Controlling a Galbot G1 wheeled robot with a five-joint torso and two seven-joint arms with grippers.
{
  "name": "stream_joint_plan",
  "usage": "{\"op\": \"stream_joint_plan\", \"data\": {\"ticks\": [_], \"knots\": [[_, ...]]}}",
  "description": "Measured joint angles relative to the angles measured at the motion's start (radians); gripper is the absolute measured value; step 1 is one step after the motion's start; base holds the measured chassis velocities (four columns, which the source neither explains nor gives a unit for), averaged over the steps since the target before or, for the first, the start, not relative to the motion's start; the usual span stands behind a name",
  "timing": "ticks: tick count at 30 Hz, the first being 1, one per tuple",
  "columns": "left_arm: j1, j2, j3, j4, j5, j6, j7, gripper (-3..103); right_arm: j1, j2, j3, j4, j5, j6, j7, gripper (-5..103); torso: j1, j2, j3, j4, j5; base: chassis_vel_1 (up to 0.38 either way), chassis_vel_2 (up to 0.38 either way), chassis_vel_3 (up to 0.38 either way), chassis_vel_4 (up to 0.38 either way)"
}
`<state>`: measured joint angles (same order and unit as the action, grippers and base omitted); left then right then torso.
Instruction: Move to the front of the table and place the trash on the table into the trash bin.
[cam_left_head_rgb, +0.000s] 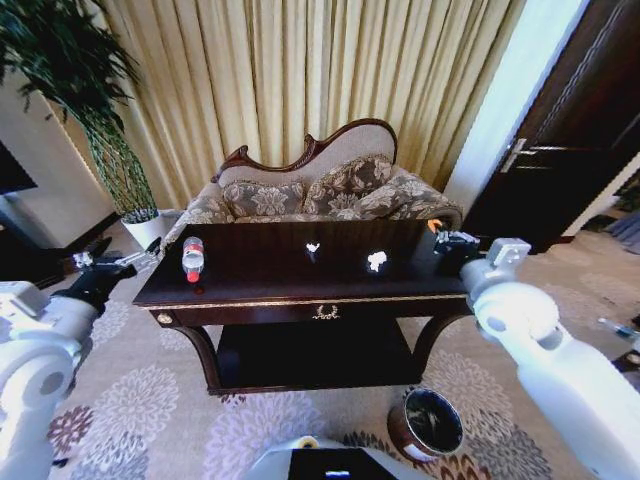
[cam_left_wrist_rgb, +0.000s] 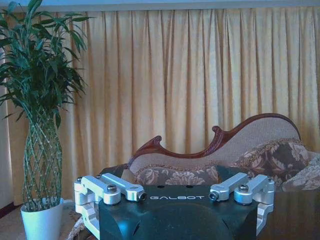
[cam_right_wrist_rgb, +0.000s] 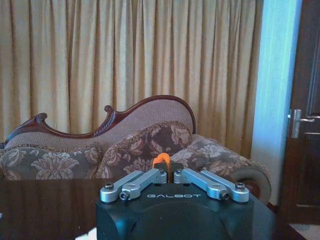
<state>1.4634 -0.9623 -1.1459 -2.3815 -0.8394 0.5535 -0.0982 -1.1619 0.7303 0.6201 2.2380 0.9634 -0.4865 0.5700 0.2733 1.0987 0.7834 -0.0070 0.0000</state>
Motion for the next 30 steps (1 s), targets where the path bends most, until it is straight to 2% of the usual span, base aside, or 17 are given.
{"op": "stream_joint_plan", "data": {"ticks": [15,30], "knots": [[0.002,0.003,0.002,-0.020,-0.001,-0.001,-0.001,100,-0.090,0.025,0.073,0.024,-0.035,0.010,-0.004,2,-0.001,0.000,0.000,-0.0001,0.0000,0.176,-0.169,-0.171,0.170],[0.006,0.003,0.000,-0.026,-0.003,-0.003,-0.001,100,-0.121,0.034,0.089,0.038,-0.039,0.009,-0.005,2,0.000,0.000,0.000,0.0001,-0.0001,0.078,-0.090,-0.086,0.080]]}}
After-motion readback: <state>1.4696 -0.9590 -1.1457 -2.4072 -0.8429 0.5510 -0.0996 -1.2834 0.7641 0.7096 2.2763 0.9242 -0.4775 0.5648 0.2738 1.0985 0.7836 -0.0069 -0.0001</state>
